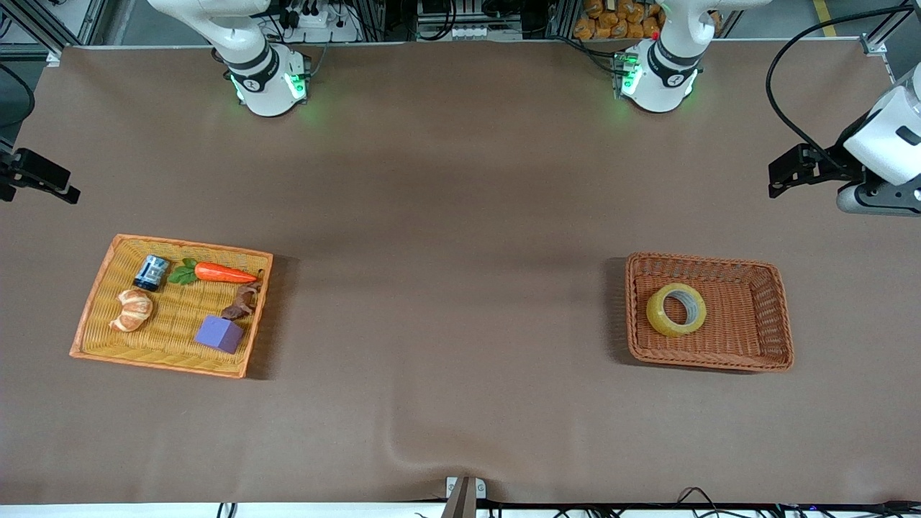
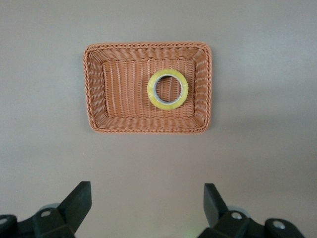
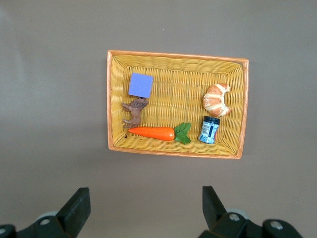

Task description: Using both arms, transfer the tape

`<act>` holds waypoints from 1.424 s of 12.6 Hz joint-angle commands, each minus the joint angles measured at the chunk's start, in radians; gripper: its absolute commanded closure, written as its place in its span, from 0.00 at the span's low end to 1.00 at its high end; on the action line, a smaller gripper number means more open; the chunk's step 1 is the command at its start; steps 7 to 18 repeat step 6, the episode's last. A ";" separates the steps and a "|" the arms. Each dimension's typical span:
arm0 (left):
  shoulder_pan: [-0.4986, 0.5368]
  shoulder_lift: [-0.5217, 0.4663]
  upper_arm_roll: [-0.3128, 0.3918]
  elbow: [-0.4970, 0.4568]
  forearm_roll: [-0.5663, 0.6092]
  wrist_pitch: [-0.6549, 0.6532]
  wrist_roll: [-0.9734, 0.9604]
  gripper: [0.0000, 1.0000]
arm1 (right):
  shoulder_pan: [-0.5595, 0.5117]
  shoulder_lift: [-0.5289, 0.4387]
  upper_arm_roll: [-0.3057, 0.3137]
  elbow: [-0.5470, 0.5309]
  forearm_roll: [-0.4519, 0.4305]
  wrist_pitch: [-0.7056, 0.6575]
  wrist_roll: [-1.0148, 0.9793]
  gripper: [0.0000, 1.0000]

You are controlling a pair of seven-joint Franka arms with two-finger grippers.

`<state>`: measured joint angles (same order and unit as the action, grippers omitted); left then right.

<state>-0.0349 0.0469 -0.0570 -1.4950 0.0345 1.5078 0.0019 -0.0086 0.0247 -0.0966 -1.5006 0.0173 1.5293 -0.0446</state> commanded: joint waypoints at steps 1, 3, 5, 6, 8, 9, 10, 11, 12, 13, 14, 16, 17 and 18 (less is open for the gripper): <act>-0.016 -0.028 0.031 -0.021 -0.028 -0.020 -0.003 0.00 | 0.001 0.003 0.002 0.010 0.001 -0.009 0.008 0.00; -0.016 -0.036 0.031 -0.021 -0.028 -0.024 -0.003 0.00 | 0.002 0.003 0.002 0.010 0.001 -0.009 0.008 0.00; -0.016 -0.036 0.031 -0.019 -0.028 -0.031 -0.005 0.00 | 0.002 0.003 0.002 0.010 0.001 -0.009 0.008 0.00; -0.016 -0.036 0.031 -0.019 -0.028 -0.032 -0.005 0.00 | 0.002 0.001 0.002 0.010 0.001 -0.009 0.008 0.00; -0.016 -0.036 0.031 -0.019 -0.028 -0.032 -0.005 0.00 | 0.002 0.001 0.002 0.010 0.001 -0.009 0.008 0.00; -0.016 -0.036 0.031 -0.019 -0.028 -0.032 -0.005 0.00 | 0.002 0.001 0.002 0.010 0.001 -0.009 0.008 0.00; -0.016 -0.036 0.031 -0.019 -0.028 -0.032 -0.005 0.00 | 0.002 0.001 0.002 0.010 0.001 -0.009 0.008 0.00; -0.016 -0.036 0.031 -0.019 -0.028 -0.032 -0.005 0.00 | 0.002 0.001 0.002 0.010 0.001 -0.009 0.008 0.00; -0.016 -0.036 0.031 -0.019 -0.028 -0.032 -0.005 0.00 | 0.002 0.001 0.002 0.010 0.001 -0.009 0.008 0.00; -0.016 -0.036 0.031 -0.019 -0.028 -0.032 -0.005 0.00 | 0.002 0.001 0.002 0.010 0.001 -0.009 0.008 0.00; -0.016 -0.036 0.031 -0.019 -0.028 -0.032 -0.005 0.00 | 0.002 0.001 0.002 0.010 0.001 -0.009 0.008 0.00; -0.016 -0.036 0.031 -0.019 -0.028 -0.032 -0.005 0.00 | 0.002 0.001 0.002 0.010 0.001 -0.009 0.008 0.00; -0.016 -0.036 0.031 -0.019 -0.028 -0.032 -0.005 0.00 | 0.002 0.001 0.002 0.010 0.001 -0.009 0.008 0.00; -0.016 -0.036 0.031 -0.019 -0.028 -0.032 -0.005 0.00 | 0.002 0.001 0.002 0.010 0.001 -0.009 0.008 0.00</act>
